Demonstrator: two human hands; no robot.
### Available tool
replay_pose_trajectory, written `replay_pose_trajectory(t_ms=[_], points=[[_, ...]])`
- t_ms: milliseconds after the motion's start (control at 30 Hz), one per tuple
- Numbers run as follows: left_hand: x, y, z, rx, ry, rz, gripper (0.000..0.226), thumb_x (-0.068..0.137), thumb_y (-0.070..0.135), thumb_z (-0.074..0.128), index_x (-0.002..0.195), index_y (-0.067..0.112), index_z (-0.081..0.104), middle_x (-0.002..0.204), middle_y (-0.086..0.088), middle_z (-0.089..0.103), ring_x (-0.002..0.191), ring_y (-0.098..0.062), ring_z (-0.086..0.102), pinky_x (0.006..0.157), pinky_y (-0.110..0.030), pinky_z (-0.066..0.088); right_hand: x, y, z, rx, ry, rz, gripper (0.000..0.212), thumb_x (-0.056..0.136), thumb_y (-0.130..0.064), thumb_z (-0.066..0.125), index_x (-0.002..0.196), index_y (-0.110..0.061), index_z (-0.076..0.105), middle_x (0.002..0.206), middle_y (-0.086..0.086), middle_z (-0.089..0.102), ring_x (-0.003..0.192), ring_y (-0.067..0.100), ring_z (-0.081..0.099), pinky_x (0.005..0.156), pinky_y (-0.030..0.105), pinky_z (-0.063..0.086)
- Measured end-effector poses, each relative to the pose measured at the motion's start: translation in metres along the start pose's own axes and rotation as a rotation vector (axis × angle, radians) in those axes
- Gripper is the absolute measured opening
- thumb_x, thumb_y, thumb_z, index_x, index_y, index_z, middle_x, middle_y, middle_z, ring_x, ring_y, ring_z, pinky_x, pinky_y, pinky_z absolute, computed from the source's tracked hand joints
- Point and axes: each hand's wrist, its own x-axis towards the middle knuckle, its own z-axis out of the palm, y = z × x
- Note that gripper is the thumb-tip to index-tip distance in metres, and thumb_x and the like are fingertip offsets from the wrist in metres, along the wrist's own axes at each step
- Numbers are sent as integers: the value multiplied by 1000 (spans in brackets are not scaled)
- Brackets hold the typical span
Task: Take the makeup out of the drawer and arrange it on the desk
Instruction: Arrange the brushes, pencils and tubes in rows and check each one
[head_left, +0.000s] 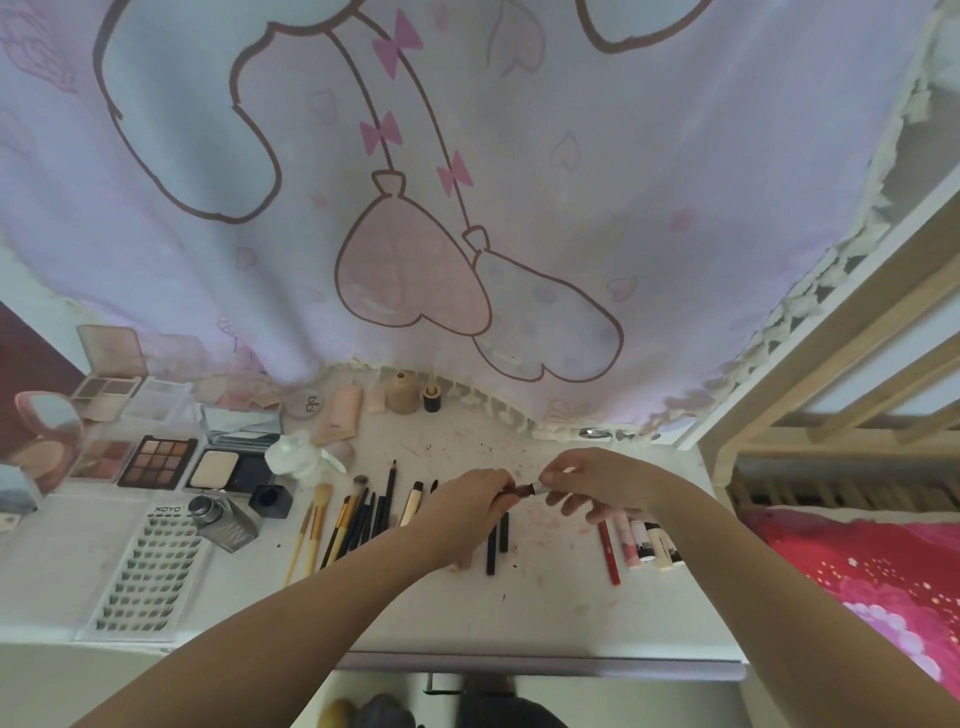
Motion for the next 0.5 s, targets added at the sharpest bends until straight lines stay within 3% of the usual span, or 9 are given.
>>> replay_pose_trajectory(t_ms=[133,267,367,500], points=[[5,-5,5,-7,-16,8,26,101,31,36,114,17,54,91,3,54,74,-12,47,60,-22,33,9,6,-3,-46,25,21,22,96,-28,52,87,-13,65,71,-3,66,55,5,51,49,16,40],[11,-14,17,-80,-97,-44,27,101,30,35,115,17,55,88,3,54,63,-6,43,54,-18,33,10,26,-27,-62,85,69,9,93,-19,55,96,-16,64,80,-4,72,66,6,59,55,16,46],[18,-14,28,-115,-145,-76,26,100,31,38,114,17,55,82,7,52,61,-6,43,56,-20,37,8,46,-45,-23,86,138,8,93,-15,57,98,-15,63,87,4,71,75,14,60,65,23,48],[23,-25,29,-105,-127,-145,22,100,28,40,110,17,55,80,6,54,62,-8,46,57,-22,39,-6,73,-74,105,188,207,11,94,-10,55,103,-10,60,93,8,70,83,17,64,67,27,52]])
